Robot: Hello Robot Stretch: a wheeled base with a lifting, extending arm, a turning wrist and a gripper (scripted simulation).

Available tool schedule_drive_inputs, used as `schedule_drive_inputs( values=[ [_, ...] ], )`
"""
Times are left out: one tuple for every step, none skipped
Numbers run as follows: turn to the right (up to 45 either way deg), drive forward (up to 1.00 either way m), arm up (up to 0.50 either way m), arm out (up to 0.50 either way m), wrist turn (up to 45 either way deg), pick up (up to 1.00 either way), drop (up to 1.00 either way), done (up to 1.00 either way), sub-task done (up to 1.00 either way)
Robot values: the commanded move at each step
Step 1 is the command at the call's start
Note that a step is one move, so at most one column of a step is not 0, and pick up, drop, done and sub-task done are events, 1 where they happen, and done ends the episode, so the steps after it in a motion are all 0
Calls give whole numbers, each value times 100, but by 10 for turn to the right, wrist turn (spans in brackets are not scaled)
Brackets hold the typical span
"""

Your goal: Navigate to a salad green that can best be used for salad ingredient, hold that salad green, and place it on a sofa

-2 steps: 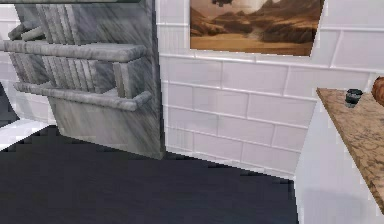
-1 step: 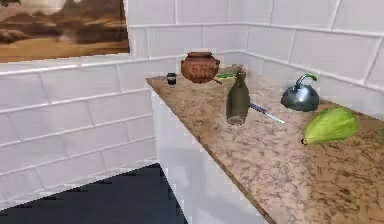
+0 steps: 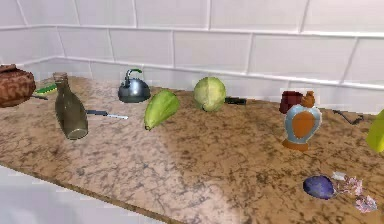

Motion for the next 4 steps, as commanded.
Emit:
schedule_drive_inputs(
  values=[
    [180, 0, 0, 0, 0, 0, 0, 0, 0],
    [0, 5, 0, 0, 0, 0, 0, 0, 0],
    [-450, 0, 0, 0, 0, 0, 0, 0, 0],
    [-450, 0, 0, 0, 0, 0, 0, 0, 0]
  ],
)
